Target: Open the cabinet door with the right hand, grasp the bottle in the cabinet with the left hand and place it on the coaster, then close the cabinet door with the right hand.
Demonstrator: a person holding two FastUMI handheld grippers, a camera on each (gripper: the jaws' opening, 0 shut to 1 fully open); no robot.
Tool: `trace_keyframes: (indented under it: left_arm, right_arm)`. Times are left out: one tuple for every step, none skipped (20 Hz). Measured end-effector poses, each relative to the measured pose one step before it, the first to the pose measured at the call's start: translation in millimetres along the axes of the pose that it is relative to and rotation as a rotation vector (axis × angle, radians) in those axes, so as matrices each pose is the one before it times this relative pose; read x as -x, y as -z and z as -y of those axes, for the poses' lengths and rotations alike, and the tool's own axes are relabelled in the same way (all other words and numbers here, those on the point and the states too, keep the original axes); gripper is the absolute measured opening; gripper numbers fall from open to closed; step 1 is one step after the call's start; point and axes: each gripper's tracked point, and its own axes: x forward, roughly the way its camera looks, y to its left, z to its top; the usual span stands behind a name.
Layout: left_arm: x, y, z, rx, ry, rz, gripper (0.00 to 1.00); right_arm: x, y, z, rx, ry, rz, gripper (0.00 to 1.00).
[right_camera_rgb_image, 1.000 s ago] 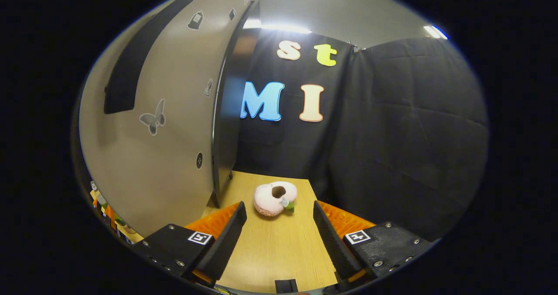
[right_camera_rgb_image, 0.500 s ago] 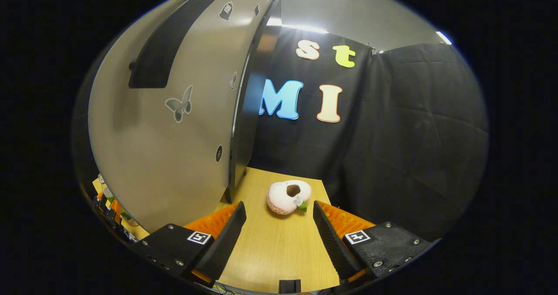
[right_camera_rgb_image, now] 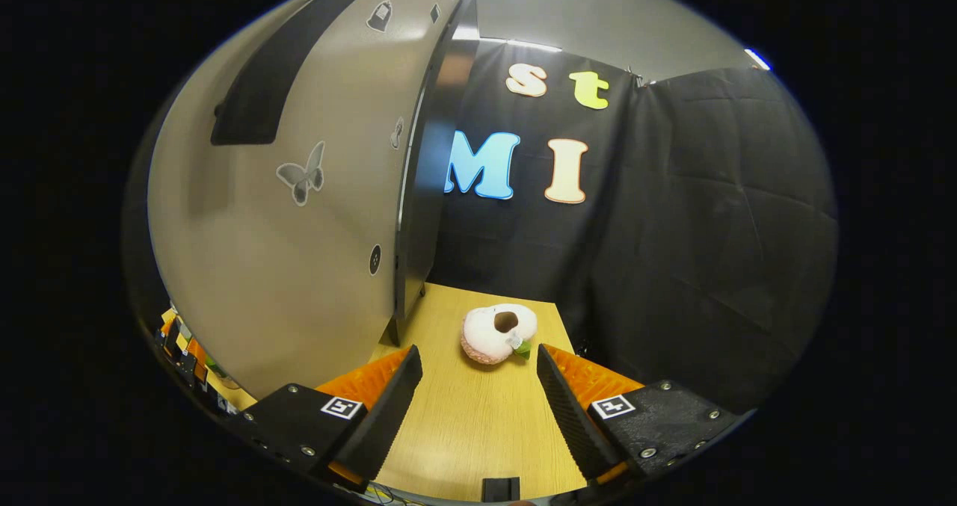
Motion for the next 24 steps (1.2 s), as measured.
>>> trace_keyframes:
  left_arm:
    - [0.43,-7.5,1.51,0.00071,0.009,0.00863,0.86]
    - [1.07,-11.79,-0.44,-0.0023,0.00098,0.02447,0.86]
    - [1.89,-16.04,-5.77,-0.01423,-0.01227,0.03161,0.85]
    - [-0.75,-14.38,-2.69,-0.01277,0.0021,0.02214,0.86]
    - [0.0,-9.45,3.83,-0.00238,0.0156,0.00493,0.85]
    - [-1.58,-8.91,3.63,0.01118,0.02073,-0.00613,0.85]
    - [-2.04,-7.99,-0.24,0.01043,0.00822,-0.00454,0.85]
    - [-1.11,-10.43,-0.08,0.02117,0.0091,-0.00641,0.85]
    - [-0.74,-11.98,1.67,0.02494,0.0137,-0.00149,0.85]
    - [-2.48,-14.89,0.68,0.01584,0.0098,0.00492,0.85]
    - [-0.25,-14.62,-1.14,0.00273,0.00501,0.0043,0.85]
    - [-1.96,-11.36,2.71,-0.00314,0.02176,-0.00487,0.85]
    - [-3.17,-9.29,6.93,-0.00476,0.03331,-0.00829,0.85]
    - [-2.8,-11.56,1.33,-0.00073,0.01216,-0.0008,0.85]
    - [-2.13,-11.68,-0.44,0.00931,0.00824,0.00298,0.85]
    - [-2.9,-12.31,2.38,0.01894,0.01654,-0.00104,0.85]
    - [-3.74,-6.41,9.09,0.01998,0.04293,-0.01991,0.85]
    - [-3.14,-3.61,5.99,-0.00064,0.02873,-0.03195,0.85]
    - [-4.26,-8.79,-3.25,-0.00827,0.00072,-0.02429,0.85]
    - [-4.14,-10.13,0.65,0.00041,0.01191,-0.01581,0.85]
    - [-4.17,-12.22,2.48,0.00935,0.01216,-0.00616,0.85]
    - [-2.91,-12.78,-0.67,0.01266,-0.0081,-0.00306,0.85]
    - [-2.83,-9.81,1.78,0.01334,0.00281,-0.00662,0.85]
    - [-0.84,-11.07,4.13,0.0104,0.00844,-0.00216,0.85]
  right_arm:
    - [0.14,-1.37,1.18,-0.00463,0.00307,0.00261,0.95]
    - [0.43,-1.31,1.33,-0.00577,0.00254,0.00299,0.95]
    - [0.26,-2.26,0.7,-0.0098,0.00164,0.0049,0.96]
    - [0.9,-2.44,0.88,-0.01302,-0.00042,0.00475,0.95]
    - [0.85,-2.34,-0.57,-0.01408,-0.00431,0.00564,0.95]
    - [0.57,-3.15,-0.64,-0.008,-0.00077,0.00596,0.96]
    - [-1.34,-4.36,0.0,-0.00685,0.00013,0.01192,0.96]
    - [1.25,-5.84,-1.31,-0.00839,-0.003,0.01438,0.95]
    - [-0.23,-4.45,-1.11,-0.00677,-0.00217,0.01599,0.95]
    - [1.05,-5.02,0.9,-0.00531,0.00052,0.01713,0.95]
    - [1.2,-5.6,1.06,-0.00665,0.00149,0.01754,0.95]
    - [0.81,-4.74,1.48,-0.00866,0.00467,0.0146,0.95]
    - [1.34,-3.94,2.95,-0.0125,0.0095,0.00937,0.95]
    - [1.23,-4.45,3.17,-0.01628,0.00718,0.00997,0.95]
    - [1.94,-7.52,2.3,-0.01739,0.00473,0.01522,0.95]
    - [0.91,-6.52,3.96,-0.00982,0.0095,0.01366,0.95]
    - [1.96,-7.69,4.84,-0.00856,0.00841,0.01549,0.95]
    - [1.29,-8.66,1.78,-0.01077,0.00058,0.01766,0.95]
    - [1.78,-10.19,0.94,-0.00532,-0.00277,0.01994,0.95]
    - [2.4,-10.32,2.1,-0.00071,-0.00095,0.02174,0.95]
    - [1.87,-12.24,0.7,-0.00175,-0.00578,0.02147,0.95]
    - [2.73,-9.65,-3.88,-0.00635,-0.01872,0.01558,0.95]
    - [3.19,-9.51,-5.46,-0.00788,-0.02411,0.00792,0.95]
    - [2.91,-9.08,-5.85,-0.00947,-0.02768,0.00467,0.95]
